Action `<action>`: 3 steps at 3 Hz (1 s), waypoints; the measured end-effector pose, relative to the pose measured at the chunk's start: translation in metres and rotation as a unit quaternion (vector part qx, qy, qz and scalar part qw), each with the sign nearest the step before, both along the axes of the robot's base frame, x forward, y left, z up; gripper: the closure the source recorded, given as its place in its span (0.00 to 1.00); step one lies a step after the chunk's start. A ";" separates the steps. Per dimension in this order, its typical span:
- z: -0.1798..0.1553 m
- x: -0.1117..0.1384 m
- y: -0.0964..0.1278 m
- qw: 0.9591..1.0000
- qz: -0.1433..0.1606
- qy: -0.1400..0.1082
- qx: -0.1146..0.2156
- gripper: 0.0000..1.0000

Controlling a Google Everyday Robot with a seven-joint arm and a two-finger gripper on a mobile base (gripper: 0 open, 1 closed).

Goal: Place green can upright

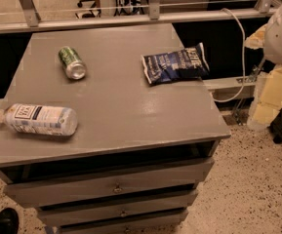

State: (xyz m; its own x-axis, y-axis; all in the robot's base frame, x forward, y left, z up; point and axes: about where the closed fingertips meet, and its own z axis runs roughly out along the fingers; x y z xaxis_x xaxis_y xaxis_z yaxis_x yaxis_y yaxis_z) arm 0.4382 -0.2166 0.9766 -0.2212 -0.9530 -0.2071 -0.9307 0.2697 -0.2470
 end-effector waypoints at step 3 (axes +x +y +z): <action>0.000 0.043 0.041 0.998 -0.023 -0.028 0.043 0.00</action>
Offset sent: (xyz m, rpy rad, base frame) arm 0.0307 0.0343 -0.0040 0.0954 -0.0182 -0.0425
